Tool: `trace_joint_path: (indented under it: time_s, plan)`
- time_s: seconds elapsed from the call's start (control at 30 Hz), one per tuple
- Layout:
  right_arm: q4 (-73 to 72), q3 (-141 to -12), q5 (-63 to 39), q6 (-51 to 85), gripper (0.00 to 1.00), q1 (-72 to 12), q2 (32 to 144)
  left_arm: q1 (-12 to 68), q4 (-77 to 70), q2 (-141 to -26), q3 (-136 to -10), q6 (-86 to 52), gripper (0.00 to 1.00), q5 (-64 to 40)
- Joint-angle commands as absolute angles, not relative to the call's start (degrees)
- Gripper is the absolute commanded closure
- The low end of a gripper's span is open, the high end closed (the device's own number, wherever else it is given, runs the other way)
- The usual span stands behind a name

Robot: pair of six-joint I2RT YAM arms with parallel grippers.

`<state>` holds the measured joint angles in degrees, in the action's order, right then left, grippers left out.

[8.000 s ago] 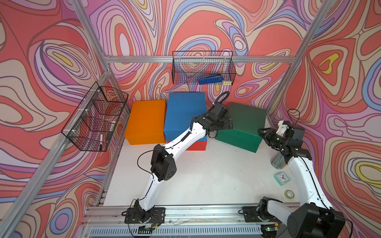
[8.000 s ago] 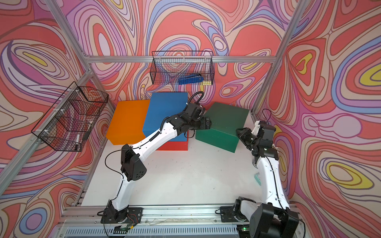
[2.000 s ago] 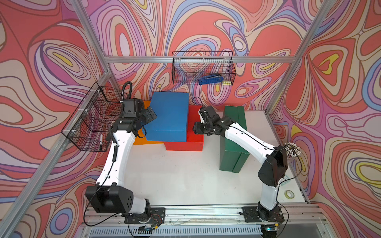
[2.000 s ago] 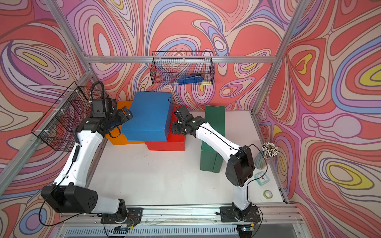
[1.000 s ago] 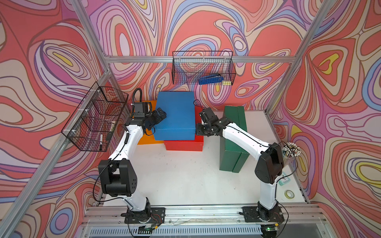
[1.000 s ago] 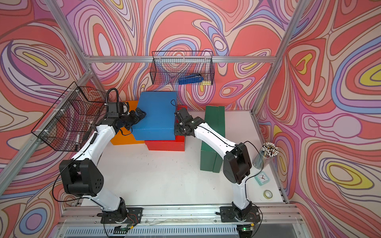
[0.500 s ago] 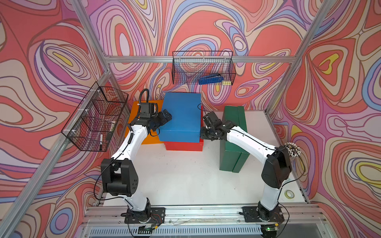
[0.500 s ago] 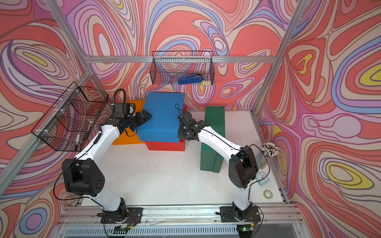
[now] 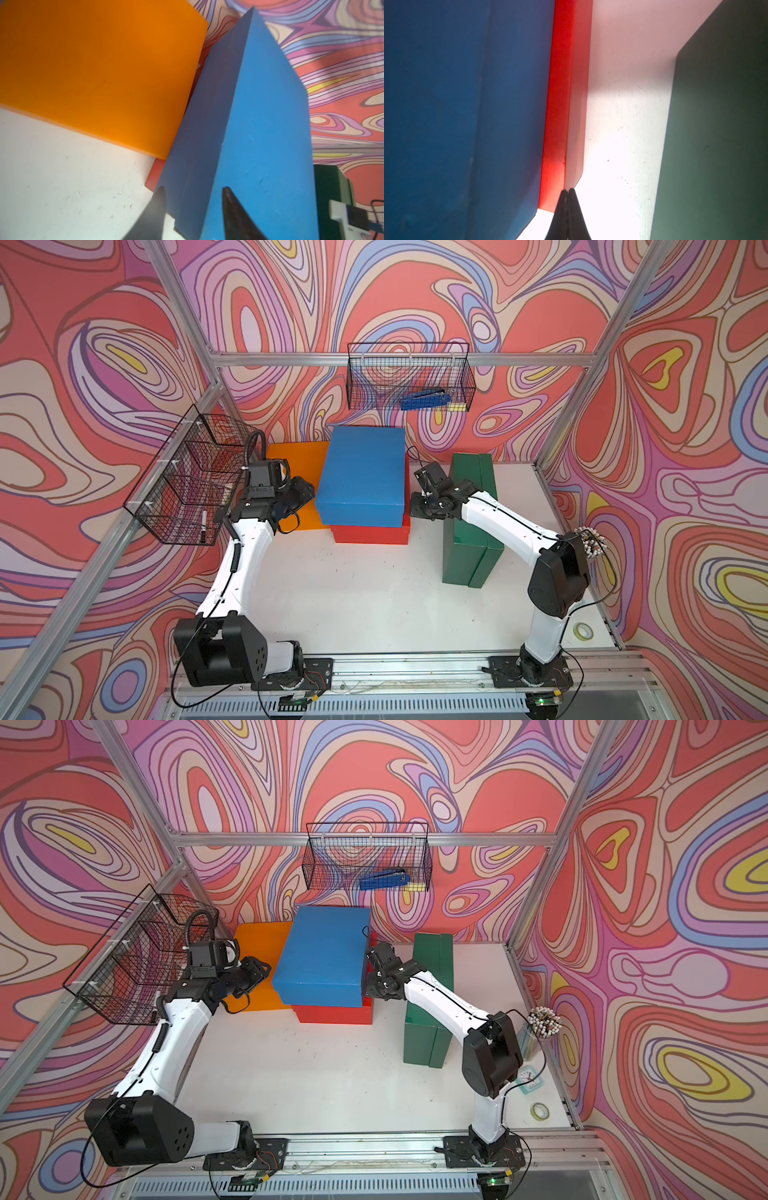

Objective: Stack the shoeboxes
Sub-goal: Adjust the shoebox.

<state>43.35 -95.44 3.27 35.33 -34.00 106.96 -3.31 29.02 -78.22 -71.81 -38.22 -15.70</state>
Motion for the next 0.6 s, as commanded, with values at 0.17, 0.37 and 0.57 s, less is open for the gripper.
trace_joint_path:
  time_s: [0.17, 0.37, 0.57]
  plan:
    - [44.7, -98.9, 2.2, 36.0, 1.0, -31.6, 112.1, -4.2, 28.3, -84.4, -65.5, -41.6, 1.0, -18.6]
    - [46.2, -103.2, 4.0, 36.1, 1.0, -31.2, 116.6, -4.3, 23.2, -88.6, -64.1, -43.6, 1.0, -20.5]
    - [49.0, -109.4, 5.3, 36.1, 1.0, -31.1, 122.1, -4.3, 17.5, -92.8, -63.0, -45.7, 1.0, -23.0]
